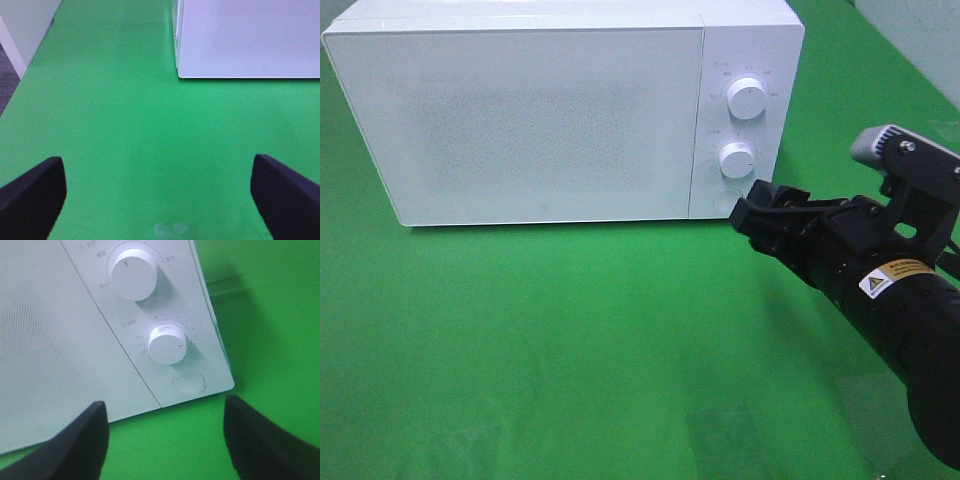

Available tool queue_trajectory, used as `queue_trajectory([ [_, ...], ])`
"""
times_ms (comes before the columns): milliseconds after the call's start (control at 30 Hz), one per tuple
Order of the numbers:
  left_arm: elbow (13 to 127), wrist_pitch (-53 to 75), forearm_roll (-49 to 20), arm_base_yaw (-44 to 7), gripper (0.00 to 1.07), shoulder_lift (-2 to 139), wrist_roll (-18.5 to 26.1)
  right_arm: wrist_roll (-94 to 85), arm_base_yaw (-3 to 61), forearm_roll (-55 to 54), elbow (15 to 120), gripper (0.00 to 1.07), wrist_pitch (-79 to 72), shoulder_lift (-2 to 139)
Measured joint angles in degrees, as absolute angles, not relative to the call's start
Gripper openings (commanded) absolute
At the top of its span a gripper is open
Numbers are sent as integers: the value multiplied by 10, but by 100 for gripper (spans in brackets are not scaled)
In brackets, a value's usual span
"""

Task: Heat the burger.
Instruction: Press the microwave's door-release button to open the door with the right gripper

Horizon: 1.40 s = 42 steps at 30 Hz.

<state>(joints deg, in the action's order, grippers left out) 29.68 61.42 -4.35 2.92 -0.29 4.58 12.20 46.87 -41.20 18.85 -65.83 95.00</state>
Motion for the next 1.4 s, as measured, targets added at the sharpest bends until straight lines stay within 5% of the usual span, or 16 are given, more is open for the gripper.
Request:
queue_trajectory([
  [267, 297, 614, -44, 29, 94, -3, 46, 514, 469, -414, 189, 29, -659, 950],
  [567, 297, 614, -44, 29, 94, -3, 46, 710, 469, -415, 189, 0, -642, 950],
  [1033, 297, 614, -44, 29, 94, -3, 46, 759, 467, -430, 189, 0, -576, 950],
  [1400, 297, 614, -44, 29, 94, -3, 46, 759, 388, -374, 254, 0, -544, 1011],
])
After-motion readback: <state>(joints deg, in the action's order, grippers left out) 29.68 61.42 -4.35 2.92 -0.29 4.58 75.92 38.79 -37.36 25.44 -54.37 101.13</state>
